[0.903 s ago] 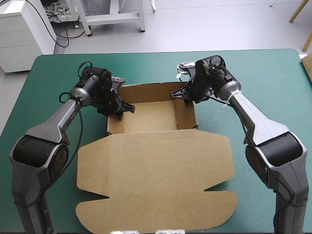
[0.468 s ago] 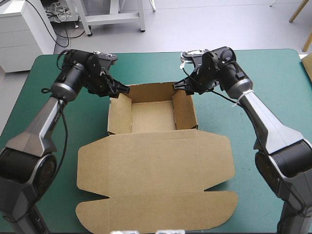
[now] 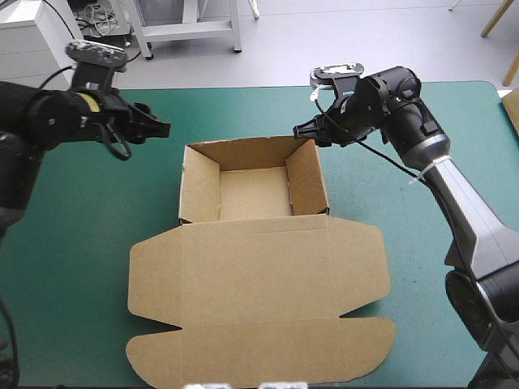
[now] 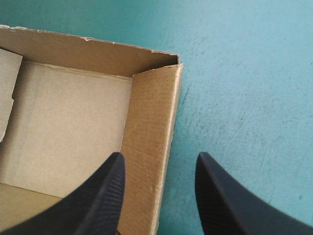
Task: Fold the box
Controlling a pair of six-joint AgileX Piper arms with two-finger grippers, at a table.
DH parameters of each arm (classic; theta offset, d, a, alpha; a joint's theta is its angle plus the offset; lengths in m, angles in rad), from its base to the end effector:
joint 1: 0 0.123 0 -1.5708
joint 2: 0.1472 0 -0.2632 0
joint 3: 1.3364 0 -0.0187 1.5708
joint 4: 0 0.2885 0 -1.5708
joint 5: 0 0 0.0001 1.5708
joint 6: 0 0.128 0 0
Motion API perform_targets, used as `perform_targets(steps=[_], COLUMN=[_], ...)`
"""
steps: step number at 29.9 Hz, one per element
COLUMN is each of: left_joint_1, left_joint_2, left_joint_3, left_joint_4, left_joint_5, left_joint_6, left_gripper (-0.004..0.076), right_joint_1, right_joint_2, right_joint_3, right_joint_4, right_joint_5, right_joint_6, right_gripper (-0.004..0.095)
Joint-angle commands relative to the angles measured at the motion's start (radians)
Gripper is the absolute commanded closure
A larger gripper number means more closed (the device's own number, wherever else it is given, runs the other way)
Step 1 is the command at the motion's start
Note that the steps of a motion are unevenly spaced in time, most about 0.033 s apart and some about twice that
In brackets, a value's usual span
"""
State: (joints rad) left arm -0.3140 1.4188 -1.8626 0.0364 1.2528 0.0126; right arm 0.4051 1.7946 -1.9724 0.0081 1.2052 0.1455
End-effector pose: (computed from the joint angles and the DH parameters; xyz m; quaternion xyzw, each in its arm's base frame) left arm 0.3190 -0.0990 0.4638 0.1462 0.8993 -0.0439 0.4098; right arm 0.4080 0.1760 0.3585 -0.1229 0.9427 0.0882 0.2973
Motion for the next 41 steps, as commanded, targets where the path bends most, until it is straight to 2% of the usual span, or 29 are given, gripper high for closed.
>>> perform_targets(steps=[1, 5, 9, 12, 16, 18, 27, 30, 34, 37, 41], left_joint_1=[-0.006, -0.006, -0.006, -0.006, -0.006, -0.006, -0.006, -0.006, -0.006, -0.006, -0.006], left_joint_2=[-0.14, -0.273, -0.426, -0.55, -0.734, -0.83, -1.228, -1.32, -1.387, -1.398, -1.398], left_joint_3=[-0.026, 0.036, 0.205, 0.369, 0.615, 0.745, 1.223, 1.302, 1.341, 1.341, 1.341], left_joint_4=[-0.036, -0.098, -0.105, -0.103, -0.101, -0.101, -0.103, -0.105, -0.097, -0.081, -0.078], left_joint_5=[0.022, 0.022, 0.022, 0.022, 0.009, -0.022, -0.228, -0.251, -0.244, -0.246, -0.246], left_joint_6=[0.044, 0.094, 0.113, 0.116, 0.116, 0.116, 0.064, 0.052, 0.028, 0.028, 0.028], left_gripper=[0.0339, 0.0339, 0.0369, 0.0456, 0.0661, 0.0729, 0.0731, 0.0731, 0.0731, 0.0731, 0.0731], right_joint_1=[-0.006, -0.006, -0.006, -0.006, -0.006, -0.006, -0.006, -0.006, -0.006, -0.006, -0.025], right_joint_2=[-0.033, 0.003, 0.049, 0.086, 0.139, 0.166, 0.25, 0.253, 0.253, 0.253, 0.253], right_joint_3=[-0.032, -0.032, -0.032, -0.032, -0.032, -0.032, -0.032, -0.032, -0.032, -0.032, -0.032], right_joint_4=[-0.008, -0.008, -0.008, -0.008, -0.008, -0.008, 0.001, 0.001, -0.008, -0.028, -0.179], right_joint_5=[-0.035, -0.035, -0.035, -0.035, -0.035, -0.035, -0.035, -0.035, -0.035, -0.035, -0.035], right_joint_6=[-0.011, -0.02, -0.024, -0.024, -0.024, -0.024, -0.024, -0.024, -0.042, -0.052, -0.052], right_gripper=[0.0483, 0.0483, 0.0483, 0.0483, 0.0483, 0.0483, 0.0502, 0.0628, 0.0935, 0.0929, 0.0929])
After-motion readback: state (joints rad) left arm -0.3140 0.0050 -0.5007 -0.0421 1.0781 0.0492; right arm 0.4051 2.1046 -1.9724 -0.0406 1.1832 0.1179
